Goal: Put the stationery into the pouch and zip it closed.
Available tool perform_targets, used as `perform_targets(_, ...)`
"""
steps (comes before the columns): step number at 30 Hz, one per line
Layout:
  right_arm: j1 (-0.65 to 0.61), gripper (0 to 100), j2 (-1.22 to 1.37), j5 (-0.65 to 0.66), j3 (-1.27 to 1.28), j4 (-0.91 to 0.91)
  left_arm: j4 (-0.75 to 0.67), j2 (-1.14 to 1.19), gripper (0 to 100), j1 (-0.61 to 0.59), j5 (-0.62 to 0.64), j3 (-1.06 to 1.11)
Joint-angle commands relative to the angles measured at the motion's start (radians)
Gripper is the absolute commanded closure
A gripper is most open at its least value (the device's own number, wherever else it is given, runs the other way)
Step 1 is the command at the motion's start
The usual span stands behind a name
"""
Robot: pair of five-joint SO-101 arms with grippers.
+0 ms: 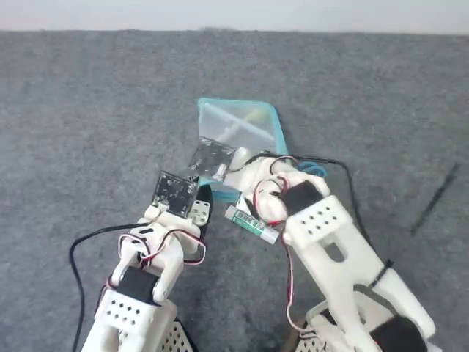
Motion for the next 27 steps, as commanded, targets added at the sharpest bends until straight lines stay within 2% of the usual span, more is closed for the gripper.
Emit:
perform_targets(1,0.025,95.4,-0.012,-0.071,-0.017,-0.025,-0.015,-0.003,99,0.002,0.002,-0.016)
perform_targets(10,0.041,97.6,-0.001,-0.083,-0.009,-0.025,-0.014,-0.003,99,0.002,0.002,-0.015)
perform_targets(16,0.042,97.1,0.012,-0.186,-0.008,-0.054,0.008,-0.009,99,0.002,0.002,-0.016)
perform_targets(23,0.045,99.2,0.079,-0.193,-0.009,-0.042,0.008,-0.009,99,-0.011,0.002,-0.022)
perform_targets(27,0.045,99.2,0.024,-0.193,-0.008,0.044,0.005,-0.009,92,-0.083,0.003,-0.033)
